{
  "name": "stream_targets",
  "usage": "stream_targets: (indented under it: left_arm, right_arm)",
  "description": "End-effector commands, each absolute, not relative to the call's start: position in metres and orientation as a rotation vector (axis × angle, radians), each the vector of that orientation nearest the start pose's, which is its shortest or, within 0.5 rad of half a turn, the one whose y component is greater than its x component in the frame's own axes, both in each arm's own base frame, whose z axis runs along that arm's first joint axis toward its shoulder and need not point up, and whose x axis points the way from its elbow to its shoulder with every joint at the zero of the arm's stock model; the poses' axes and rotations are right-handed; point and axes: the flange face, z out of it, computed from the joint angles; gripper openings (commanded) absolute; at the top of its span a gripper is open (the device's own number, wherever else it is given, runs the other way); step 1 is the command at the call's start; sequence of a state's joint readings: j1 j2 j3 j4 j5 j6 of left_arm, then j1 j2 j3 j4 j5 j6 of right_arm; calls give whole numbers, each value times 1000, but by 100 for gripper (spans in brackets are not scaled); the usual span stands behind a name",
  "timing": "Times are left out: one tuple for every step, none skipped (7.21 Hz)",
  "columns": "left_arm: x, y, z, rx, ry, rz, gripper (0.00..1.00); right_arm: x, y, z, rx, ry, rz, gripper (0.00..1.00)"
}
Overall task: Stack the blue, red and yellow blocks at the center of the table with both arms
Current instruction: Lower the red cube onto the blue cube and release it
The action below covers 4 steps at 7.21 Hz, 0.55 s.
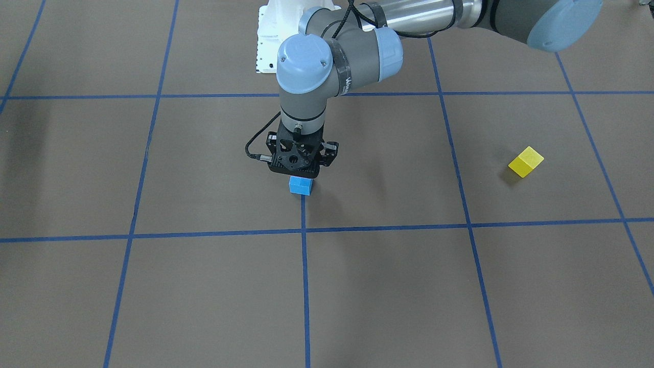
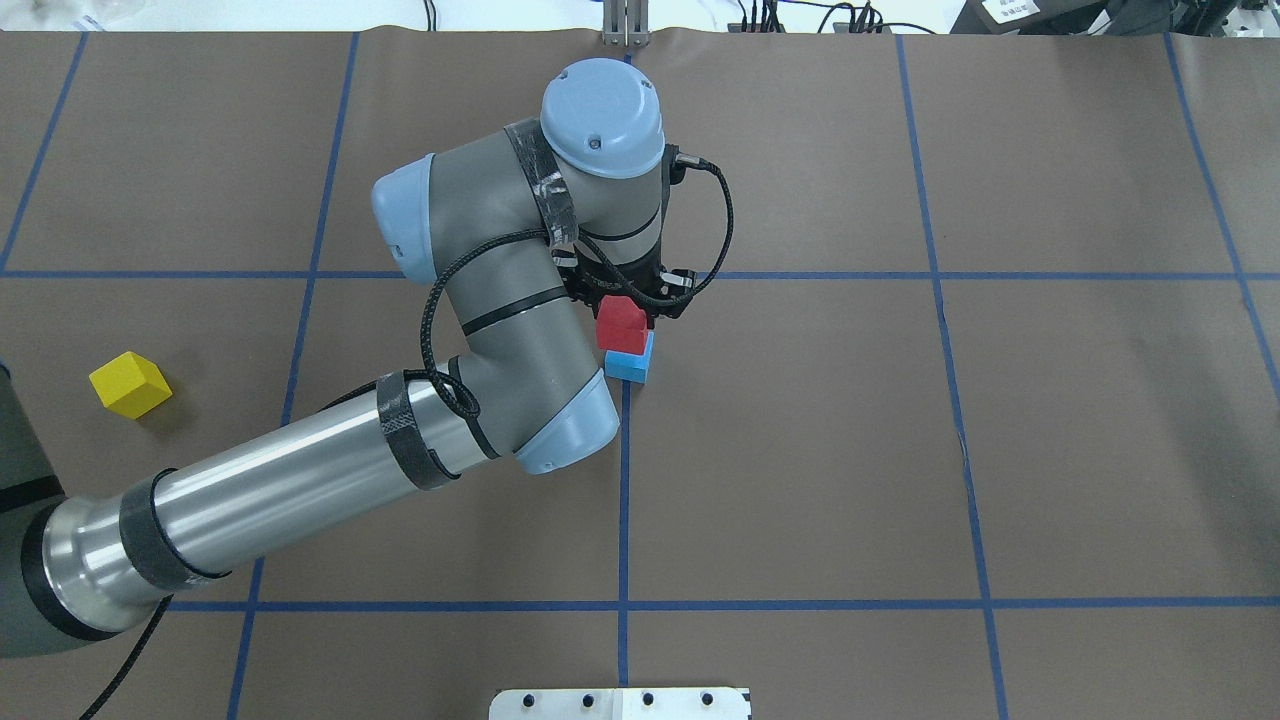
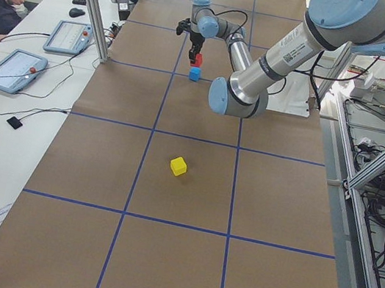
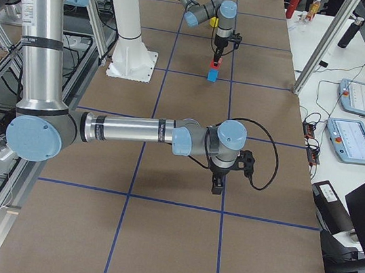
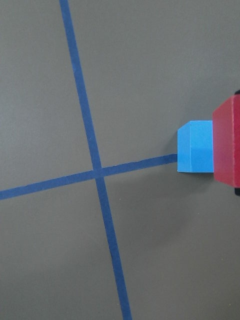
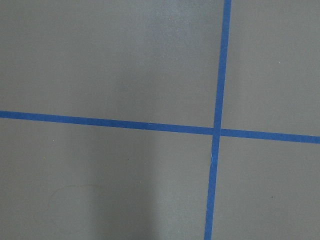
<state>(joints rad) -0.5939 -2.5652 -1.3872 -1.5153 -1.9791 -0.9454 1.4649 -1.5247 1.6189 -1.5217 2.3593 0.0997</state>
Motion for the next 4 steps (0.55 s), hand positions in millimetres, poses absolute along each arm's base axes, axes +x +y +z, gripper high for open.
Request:
stream_targets:
  left_arm:
    - [583, -507, 114, 110, 835, 186, 0]
    - [587, -509, 117, 113, 837, 188, 0]
    - [587, -509, 118, 112, 837, 187, 0]
    - [588, -509, 119, 110, 835, 188, 0]
  right_arm:
    - [8, -522, 606, 54, -797, -62, 100]
    - [8, -522, 606, 54, -797, -62, 100]
    - [8, -520, 607, 51, -797, -61, 100]
    - [8, -520, 607, 51, -797, -61, 100]
